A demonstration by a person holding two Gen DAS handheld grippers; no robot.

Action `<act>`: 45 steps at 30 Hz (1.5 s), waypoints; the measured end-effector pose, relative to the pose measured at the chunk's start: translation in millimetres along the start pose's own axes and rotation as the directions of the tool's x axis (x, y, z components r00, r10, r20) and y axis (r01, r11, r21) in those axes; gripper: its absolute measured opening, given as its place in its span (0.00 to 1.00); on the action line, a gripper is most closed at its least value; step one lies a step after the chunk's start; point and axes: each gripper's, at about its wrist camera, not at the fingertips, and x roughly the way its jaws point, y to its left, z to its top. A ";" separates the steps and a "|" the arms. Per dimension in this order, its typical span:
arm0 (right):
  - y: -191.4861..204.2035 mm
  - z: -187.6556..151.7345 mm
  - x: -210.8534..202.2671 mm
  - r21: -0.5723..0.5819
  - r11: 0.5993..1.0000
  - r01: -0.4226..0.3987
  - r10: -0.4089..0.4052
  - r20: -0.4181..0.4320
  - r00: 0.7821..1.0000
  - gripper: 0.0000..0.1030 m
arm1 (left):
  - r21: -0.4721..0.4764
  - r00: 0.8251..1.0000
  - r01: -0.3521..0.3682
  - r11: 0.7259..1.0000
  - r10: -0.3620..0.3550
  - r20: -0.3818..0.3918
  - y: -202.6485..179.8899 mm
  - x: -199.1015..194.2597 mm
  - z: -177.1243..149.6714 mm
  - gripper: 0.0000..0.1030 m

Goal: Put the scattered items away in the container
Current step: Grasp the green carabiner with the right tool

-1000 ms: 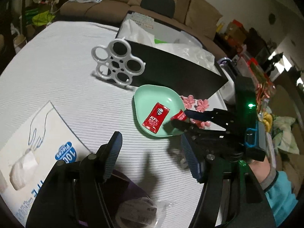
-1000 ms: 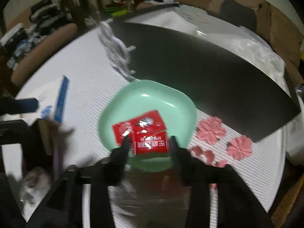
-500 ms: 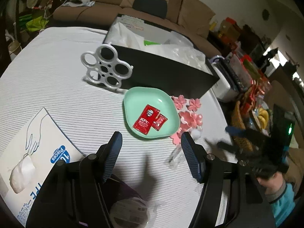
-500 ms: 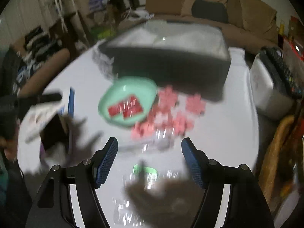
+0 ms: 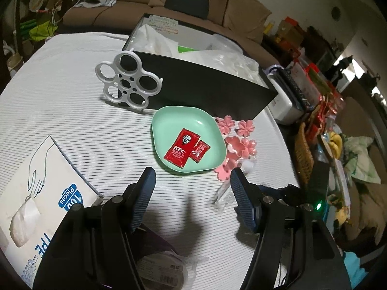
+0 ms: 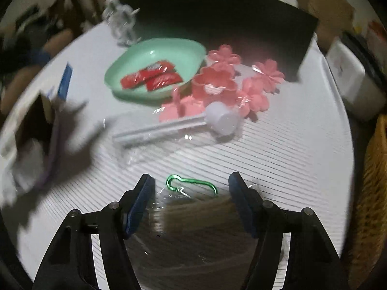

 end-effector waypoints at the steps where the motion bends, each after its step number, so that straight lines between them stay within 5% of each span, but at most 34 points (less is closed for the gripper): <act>1: -0.6 -0.9 -0.2 0.001 1.000 -0.005 0.005 -0.005 1.000 0.65 | 0.000 1.000 0.001 1.000 -0.001 0.000 0.1 0.2 0.2 0.60; 7: -11.8 -10.0 -9.0 0.032 0.999 -0.034 0.035 -0.045 0.998 0.42 | 0.014 1.000 0.010 1.000 -0.010 -0.001 -4.8 -0.6 -1.0 0.60; 18: -1.1 -2.0 -5.1 0.016 1.000 -0.022 0.023 -0.014 1.000 0.49 | 0.022 1.000 0.006 1.000 -0.006 -0.009 -7.0 1.1 -1.7 0.60; 21: -1.4 -3.5 -5.9 0.017 1.000 -0.025 0.026 -0.007 1.000 0.39 | 0.019 1.000 0.010 1.000 -0.010 -0.009 -7.5 2.3 -1.5 0.60; 22: -2.0 -4.0 -7.2 0.018 0.999 -0.030 0.030 -0.003 1.000 0.22 | 0.019 1.000 0.013 1.000 -0.012 -0.009 -8.0 2.4 -1.9 0.60; 32: -1.4 -7.3 -12.9 0.056 0.991 -0.125 0.126 -0.001 0.992 0.20 | 0.010 1.000 0.018 1.000 -0.018 -0.002 -5.7 -0.6 -1.0 0.60; 39: 7.0 -3.5 -41.0 0.037 0.992 -0.121 0.119 0.050 0.992 0.20 | -0.017 1.000 0.029 0.999 -0.029 0.011 1.4 -4.7 3.2 0.60; 45: 12.7 38.6 -54.6 0.017 0.993 -0.115 0.113 0.104 0.988 0.20 | -0.064 0.999 0.037 0.997 -0.035 0.028 14.4 -9.2 8.7 0.60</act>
